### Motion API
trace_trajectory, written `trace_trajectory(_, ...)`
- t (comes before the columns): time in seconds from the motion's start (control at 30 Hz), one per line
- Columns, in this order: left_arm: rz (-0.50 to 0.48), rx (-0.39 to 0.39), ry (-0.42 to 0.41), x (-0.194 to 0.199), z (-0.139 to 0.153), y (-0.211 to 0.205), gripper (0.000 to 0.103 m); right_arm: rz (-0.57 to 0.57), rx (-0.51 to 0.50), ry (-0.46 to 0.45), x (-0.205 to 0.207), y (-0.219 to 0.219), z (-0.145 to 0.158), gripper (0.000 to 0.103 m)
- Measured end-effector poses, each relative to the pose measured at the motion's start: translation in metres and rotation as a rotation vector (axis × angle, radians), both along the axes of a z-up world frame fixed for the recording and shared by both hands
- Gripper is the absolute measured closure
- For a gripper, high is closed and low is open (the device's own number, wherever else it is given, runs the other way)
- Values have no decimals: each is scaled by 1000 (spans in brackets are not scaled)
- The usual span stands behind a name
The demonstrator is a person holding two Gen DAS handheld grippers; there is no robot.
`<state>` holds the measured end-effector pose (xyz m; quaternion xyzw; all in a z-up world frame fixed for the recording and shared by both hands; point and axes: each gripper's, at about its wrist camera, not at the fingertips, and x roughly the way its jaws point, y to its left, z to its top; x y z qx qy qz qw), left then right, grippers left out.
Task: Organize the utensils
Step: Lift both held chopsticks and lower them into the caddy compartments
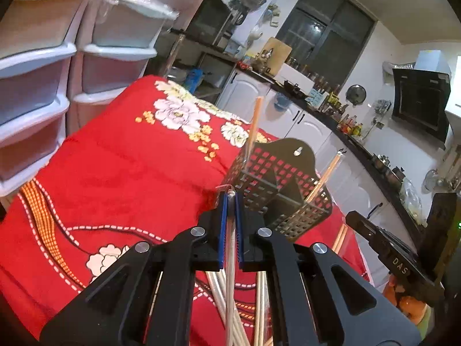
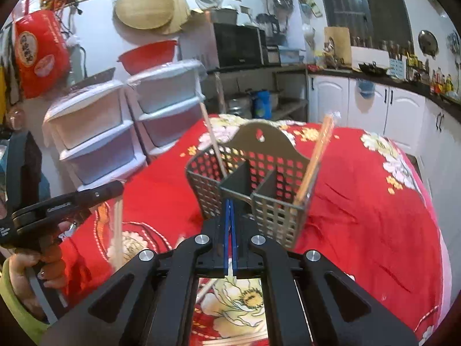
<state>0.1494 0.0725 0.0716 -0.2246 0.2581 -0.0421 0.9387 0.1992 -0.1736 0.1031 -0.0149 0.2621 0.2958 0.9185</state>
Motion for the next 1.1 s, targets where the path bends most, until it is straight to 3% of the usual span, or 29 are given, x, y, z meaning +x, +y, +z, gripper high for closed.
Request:
trace_trajectory(0.57,-38,61,-92,5,48,-23,102,40,41,-111,-21,8,48,102)
trace_trajectory(1.1,-42,105,-160,16,88,-42,102,55,85,-184,-10,4,76,102)
